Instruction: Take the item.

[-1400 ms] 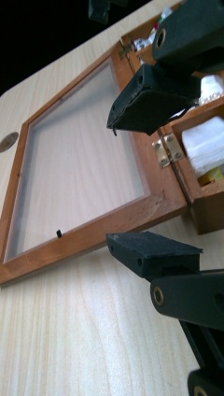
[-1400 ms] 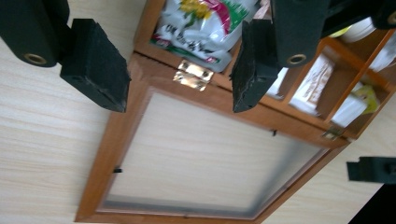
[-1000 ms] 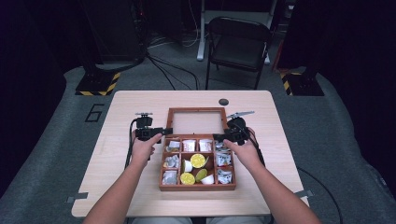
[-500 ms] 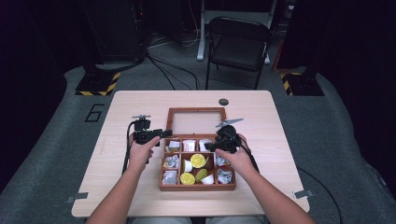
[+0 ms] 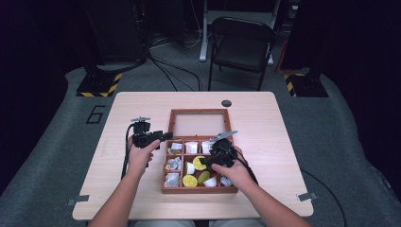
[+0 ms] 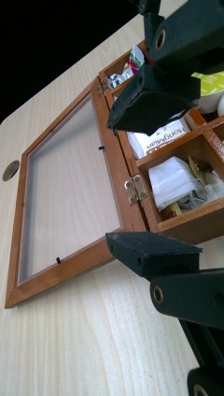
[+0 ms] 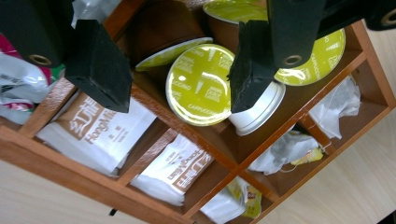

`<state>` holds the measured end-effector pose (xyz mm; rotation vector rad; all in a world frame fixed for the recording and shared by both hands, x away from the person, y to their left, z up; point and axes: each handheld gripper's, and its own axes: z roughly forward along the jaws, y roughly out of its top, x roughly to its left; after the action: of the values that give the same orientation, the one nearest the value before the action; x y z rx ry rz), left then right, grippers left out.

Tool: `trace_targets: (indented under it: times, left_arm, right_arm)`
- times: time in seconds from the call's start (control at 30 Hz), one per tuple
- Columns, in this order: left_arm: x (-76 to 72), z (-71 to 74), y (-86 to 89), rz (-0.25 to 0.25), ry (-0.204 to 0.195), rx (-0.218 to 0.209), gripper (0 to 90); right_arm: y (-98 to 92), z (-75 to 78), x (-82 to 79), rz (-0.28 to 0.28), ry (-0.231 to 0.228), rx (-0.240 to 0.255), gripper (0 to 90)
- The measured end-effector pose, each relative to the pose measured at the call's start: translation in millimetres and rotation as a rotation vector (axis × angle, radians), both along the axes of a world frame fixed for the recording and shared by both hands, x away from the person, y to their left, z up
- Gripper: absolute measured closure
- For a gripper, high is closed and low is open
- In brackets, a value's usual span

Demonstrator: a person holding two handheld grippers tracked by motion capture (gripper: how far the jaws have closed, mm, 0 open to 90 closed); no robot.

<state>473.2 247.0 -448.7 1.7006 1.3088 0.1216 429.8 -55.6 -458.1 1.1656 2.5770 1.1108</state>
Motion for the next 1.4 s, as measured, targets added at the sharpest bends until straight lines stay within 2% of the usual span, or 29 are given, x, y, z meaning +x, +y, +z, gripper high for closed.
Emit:
trace_targets:
  times: [0.2, 0.23, 0.3, 0.33, 0.4, 0.43, 0.5, 0.53, 0.57, 0.63, 0.7, 0.77, 0.8, 0.93, 1.07, 1.4]
  left_arm:
    - [-0.1, -1.2, -2.0, 0.008, 0.015, -0.015, 38.7]
    - [-0.2, -1.2, -2.1, 0.008, 0.014, -0.016, 38.7]
    - [-0.2, -1.4, -1.5, -0.005, 0.008, -0.006, 38.7]
    - [-0.8, -1.4, -2.3, -0.003, 0.013, -0.010, 38.7]
    - [-1.1, -1.5, -3.6, -0.004, 0.009, -0.008, 38.7]
    - [-1.0, -1.5, -3.1, -0.013, 0.005, 0.002, 38.6]
    - [-1.7, -0.8, -3.5, -0.010, 0.009, -0.003, 38.6]
    - [-2.1, -0.6, -3.7, -0.011, 0.009, -0.002, 38.6]
    - [-2.8, -0.3, -3.9, -0.009, 0.007, 0.001, 38.6]
    - [-4.1, -0.6, -3.2, -0.012, -0.007, 0.001, 38.5]
    - [-4.7, -2.2, -2.2, -0.008, 0.000, -0.015, 38.5]
    - [-4.6, -3.2, 0.6, -0.010, -0.005, 0.001, 38.5]
    - [-5.4, -2.9, 0.0, 0.006, 0.006, -0.019, 38.5]
    - [-6.6, -2.5, 1.9, 0.007, 0.010, -0.022, 38.5]
    - [-6.3, -2.0, 3.0, 0.011, -0.004, -0.027, 38.5]
    - [-6.8, -2.2, 4.0, 0.020, -0.006, -0.030, 38.5]
  right_arm:
    - [4.7, -5.0, -3.4, 0.012, 0.000, -0.011, 38.7]
    - [6.2, -5.6, -4.5, -0.002, 0.014, -0.008, 38.7]
    - [7.2, -8.2, -3.2, 0.011, 0.001, -0.010, 38.7]
    - [8.7, -8.3, -4.9, -0.002, 0.027, -0.010, 38.7]
    - [9.0, -11.1, -3.2, 0.023, 0.000, -0.018, 38.6]
    - [10.3, -10.5, -4.6, 0.012, 0.018, -0.022, 38.6]
    - [11.3, -11.8, -3.6, 0.017, 0.010, -0.023, 38.0]
    - [12.3, -11.7, -4.0, 0.015, 0.021, -0.021, 38.0]
    - [13.3, -12.6, -3.4, 0.019, 0.008, -0.017, 37.7]
    - [16.4, -13.2, -5.0, 0.024, 0.015, -0.024, 37.0]
    - [18.8, -14.4, -6.0, 0.039, 0.008, -0.034, 36.4]
    - [21.4, -15.1, -7.3, 0.052, -0.009, -0.052, 35.7]
    - [22.5, -16.0, -7.2, 0.058, -0.019, -0.052, 35.5]
    - [25.3, -16.5, -8.9, 0.059, -0.011, -0.063, 35.1]
    - [29.2, -23.2, -8.5, 0.070, -0.015, -0.109, 34.6]
    - [30.8, -27.1, -6.9, 0.064, -0.005, -0.104, 36.5]
